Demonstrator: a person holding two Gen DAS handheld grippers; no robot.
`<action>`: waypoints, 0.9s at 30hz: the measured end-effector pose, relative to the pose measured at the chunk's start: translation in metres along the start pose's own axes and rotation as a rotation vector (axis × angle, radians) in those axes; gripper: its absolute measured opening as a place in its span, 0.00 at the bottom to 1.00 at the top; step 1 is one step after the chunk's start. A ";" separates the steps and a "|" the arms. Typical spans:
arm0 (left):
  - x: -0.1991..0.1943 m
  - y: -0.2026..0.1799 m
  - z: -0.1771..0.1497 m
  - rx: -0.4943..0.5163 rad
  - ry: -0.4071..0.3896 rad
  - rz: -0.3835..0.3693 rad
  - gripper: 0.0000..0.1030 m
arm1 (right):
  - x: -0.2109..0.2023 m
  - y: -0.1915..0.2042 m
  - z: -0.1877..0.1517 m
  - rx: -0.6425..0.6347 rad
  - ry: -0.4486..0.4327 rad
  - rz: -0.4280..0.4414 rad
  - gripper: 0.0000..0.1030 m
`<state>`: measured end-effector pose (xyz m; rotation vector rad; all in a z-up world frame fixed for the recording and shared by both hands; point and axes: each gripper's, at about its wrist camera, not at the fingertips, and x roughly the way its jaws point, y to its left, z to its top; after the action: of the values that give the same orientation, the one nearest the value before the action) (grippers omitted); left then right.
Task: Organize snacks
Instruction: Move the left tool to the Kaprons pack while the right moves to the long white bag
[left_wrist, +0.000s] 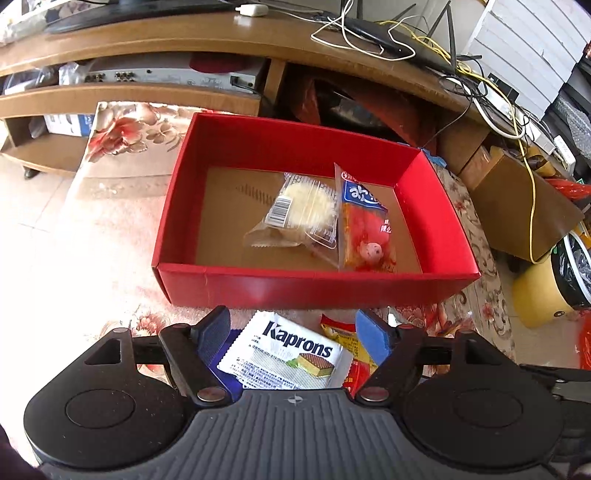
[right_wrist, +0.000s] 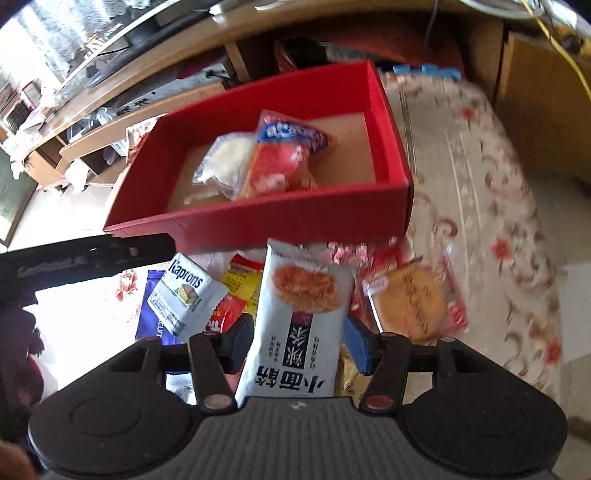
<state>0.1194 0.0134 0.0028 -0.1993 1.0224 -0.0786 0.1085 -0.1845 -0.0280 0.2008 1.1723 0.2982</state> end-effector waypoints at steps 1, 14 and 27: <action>0.000 0.000 0.000 0.000 0.001 0.001 0.78 | 0.003 0.000 0.000 0.006 0.003 -0.003 0.50; 0.008 0.008 -0.005 -0.009 0.042 0.000 0.81 | 0.036 0.001 -0.001 0.000 0.052 0.002 0.63; 0.020 0.003 -0.008 -0.002 0.105 0.002 0.86 | 0.018 0.011 -0.014 -0.140 0.015 -0.030 0.41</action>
<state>0.1225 0.0125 -0.0188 -0.1971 1.1275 -0.0868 0.1008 -0.1679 -0.0449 0.0586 1.1637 0.3540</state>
